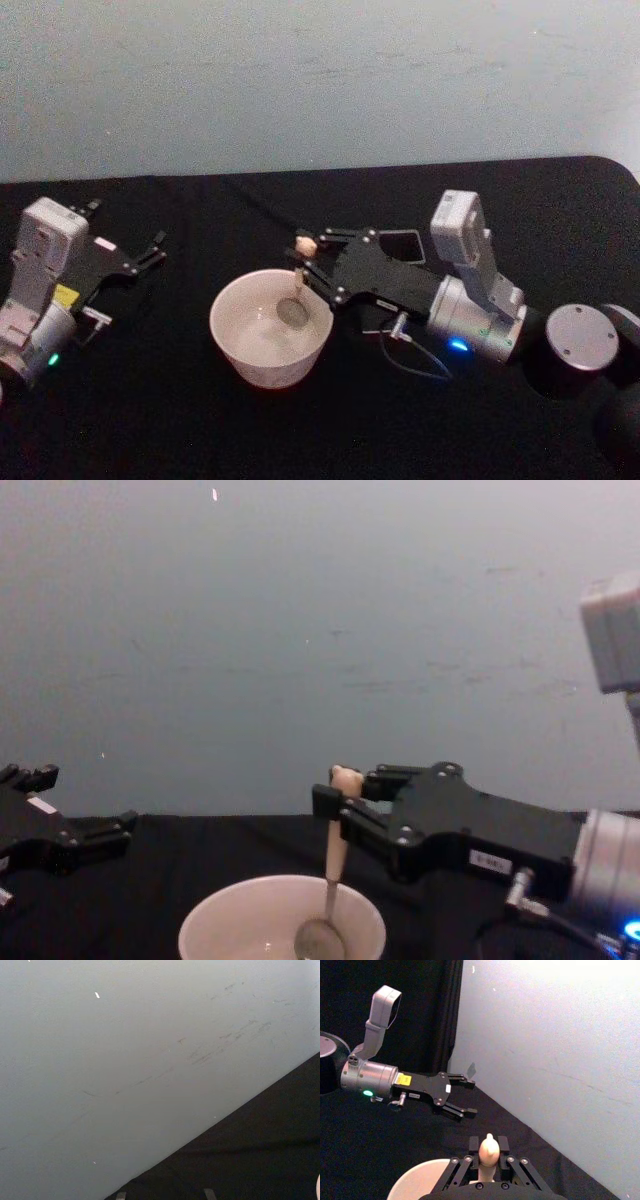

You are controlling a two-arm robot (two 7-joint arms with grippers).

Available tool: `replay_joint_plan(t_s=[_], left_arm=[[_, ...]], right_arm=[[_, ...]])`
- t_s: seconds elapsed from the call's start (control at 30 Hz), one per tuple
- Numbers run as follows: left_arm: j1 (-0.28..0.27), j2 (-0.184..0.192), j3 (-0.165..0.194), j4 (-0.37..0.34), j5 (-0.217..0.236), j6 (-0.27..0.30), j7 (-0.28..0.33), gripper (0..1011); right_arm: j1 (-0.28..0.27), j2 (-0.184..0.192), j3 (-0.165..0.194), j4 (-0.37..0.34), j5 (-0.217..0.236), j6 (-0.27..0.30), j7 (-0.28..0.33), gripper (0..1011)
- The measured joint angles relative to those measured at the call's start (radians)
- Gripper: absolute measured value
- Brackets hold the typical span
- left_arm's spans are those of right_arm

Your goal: Pick up the stirring spoon with one hand, stir inside the cup, then place it back in its original position.

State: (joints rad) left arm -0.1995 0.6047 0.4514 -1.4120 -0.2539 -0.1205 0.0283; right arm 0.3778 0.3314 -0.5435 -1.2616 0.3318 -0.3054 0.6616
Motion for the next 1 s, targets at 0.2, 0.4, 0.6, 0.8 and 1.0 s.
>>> replay_joint_plan(t_s=[0.2,0.4,0.6,0.8,1.0], left_arm=[[0.000,0.000,0.000,0.000,0.000,0.000,0.000,1001],[0.000,0.000,0.000,0.000,0.000,0.000,0.000,1001],[0.000,0.000,0.000,0.000,0.000,0.000,0.000,1001],[0.000,0.000,0.000,0.000,0.000,0.000,0.000,1001],[0.000,0.000,0.000,0.000,0.000,0.000,0.000,1001]], right_arm=[[-0.046,0.034,0.008,-0.064,0.024,0.018,0.011,214],[-0.078,0.051,-0.009,-0.113,0.042,0.033,0.038,214],[-0.073,0.041,-0.032,-0.115,0.044,0.038,0.047,214],[-0.037,0.002,-0.045,-0.074,0.042,0.032,0.042,214],[0.010,-0.037,-0.045,-0.008,0.024,0.011,0.016,214]])
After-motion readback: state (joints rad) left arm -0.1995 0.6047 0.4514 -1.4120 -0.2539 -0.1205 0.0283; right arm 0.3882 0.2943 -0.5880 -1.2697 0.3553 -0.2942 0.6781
